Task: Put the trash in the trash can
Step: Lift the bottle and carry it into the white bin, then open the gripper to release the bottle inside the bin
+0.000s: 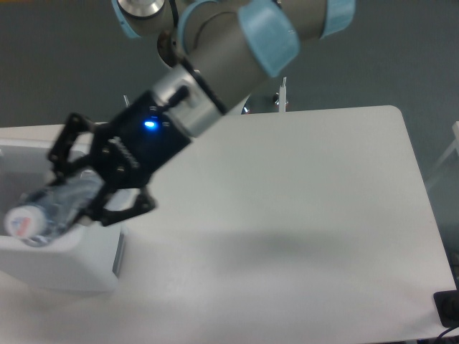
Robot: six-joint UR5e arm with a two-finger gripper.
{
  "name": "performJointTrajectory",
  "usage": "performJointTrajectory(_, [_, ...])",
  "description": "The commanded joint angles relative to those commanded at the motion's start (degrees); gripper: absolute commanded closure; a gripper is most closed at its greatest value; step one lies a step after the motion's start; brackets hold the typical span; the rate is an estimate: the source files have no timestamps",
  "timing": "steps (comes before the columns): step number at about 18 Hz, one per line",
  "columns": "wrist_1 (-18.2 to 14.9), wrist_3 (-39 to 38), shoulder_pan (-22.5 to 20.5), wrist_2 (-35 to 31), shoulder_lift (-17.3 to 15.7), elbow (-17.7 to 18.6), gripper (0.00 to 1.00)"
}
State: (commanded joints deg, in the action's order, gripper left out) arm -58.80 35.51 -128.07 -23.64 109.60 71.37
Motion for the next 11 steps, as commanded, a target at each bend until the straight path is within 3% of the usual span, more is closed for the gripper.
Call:
performJointTrajectory(4, [0.9, 0.2, 3.3, -0.2, 1.7, 0.3, 0.62])
performJointTrajectory(7, [2.8, 0.1, 4.1, -0.3, 2.2, 0.6, 0.52])
performJointTrajectory(11, [2.9, 0.2, 4.1, -0.3, 2.3, 2.5, 0.00])
